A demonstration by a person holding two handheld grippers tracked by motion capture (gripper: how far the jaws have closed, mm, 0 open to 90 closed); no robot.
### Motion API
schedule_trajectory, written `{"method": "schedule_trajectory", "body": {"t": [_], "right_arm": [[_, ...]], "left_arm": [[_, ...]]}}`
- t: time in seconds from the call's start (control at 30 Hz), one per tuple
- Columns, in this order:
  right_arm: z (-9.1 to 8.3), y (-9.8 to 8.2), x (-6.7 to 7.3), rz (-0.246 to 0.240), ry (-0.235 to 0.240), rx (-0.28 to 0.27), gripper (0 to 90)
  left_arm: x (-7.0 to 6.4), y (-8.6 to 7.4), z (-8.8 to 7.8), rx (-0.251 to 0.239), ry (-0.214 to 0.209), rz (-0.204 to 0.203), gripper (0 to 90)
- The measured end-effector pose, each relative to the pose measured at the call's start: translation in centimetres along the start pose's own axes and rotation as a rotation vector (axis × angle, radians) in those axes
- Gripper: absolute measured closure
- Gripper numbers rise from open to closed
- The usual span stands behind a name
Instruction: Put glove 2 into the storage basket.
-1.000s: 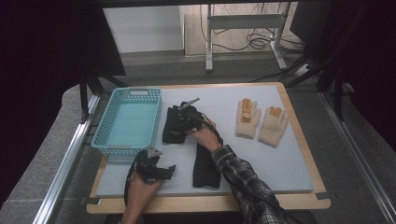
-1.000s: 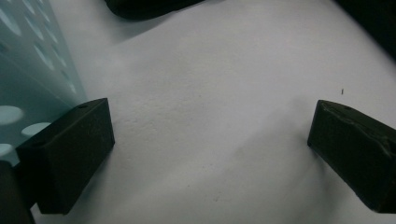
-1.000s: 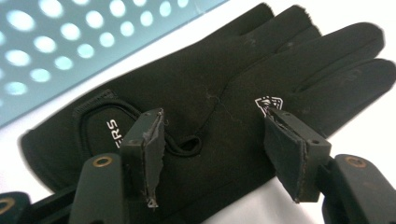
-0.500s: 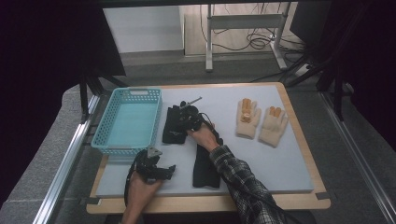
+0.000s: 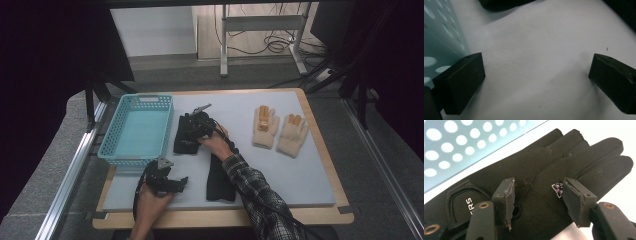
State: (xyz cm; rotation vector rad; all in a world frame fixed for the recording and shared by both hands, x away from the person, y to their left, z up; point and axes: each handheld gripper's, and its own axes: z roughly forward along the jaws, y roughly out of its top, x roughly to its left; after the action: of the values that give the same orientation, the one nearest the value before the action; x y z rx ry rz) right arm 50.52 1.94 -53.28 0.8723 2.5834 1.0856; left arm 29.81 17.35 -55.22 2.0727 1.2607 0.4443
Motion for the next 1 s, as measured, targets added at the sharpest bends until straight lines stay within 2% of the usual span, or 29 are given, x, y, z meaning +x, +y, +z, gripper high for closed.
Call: {"method": "schedule_trajectory", "body": {"t": [0.07,0.13,0.17,0.27,0.3,0.37,0.5,0.67,0.87,1.0], "right_arm": [[0.1,0.0,-0.1,0.007,0.01,0.001,42.7],[0.2,0.2,0.0,0.004,0.001,0.016,48.8],[0.2,0.4,0.1,0.011,0.009,0.029,59.0],[0.3,0.6,0.3,0.035,-0.011,0.038,69.0],[0.2,0.6,0.2,0.045,-0.015,0.038,75.2],[0.1,0.5,0.2,0.055,-0.006,0.031,80.8],[-0.1,0.6,0.5,0.048,-0.016,0.033,85.5],[-0.9,0.4,0.6,0.039,-0.018,0.022,86.4],[-2.8,0.4,0.5,0.058,0.0,0.0,86.4],[-4.2,0.4,0.7,0.042,-0.009,-0.02,86.4]], "left_arm": [[0.0,0.0,0.0,0.0,0.0,0.0,0.8],[0.0,0.0,0.0,0.0,0.0,0.0,0.7],[0.0,0.0,0.0,0.0,0.0,0.0,0.7],[0.0,0.0,0.0,0.0,0.001,0.0,0.8],[0.0,0.0,0.0,0.0,0.001,0.0,0.7],[0.0,0.0,0.0,-0.002,0.0,0.0,0.7],[0.0,0.0,0.0,0.0,0.001,0.0,0.8],[0.0,0.0,0.0,0.0,0.001,0.0,0.8],[0.0,0.0,0.0,-0.002,0.0,0.0,0.8],[0.0,0.0,0.0,-0.002,0.0,0.0,0.8]]}}
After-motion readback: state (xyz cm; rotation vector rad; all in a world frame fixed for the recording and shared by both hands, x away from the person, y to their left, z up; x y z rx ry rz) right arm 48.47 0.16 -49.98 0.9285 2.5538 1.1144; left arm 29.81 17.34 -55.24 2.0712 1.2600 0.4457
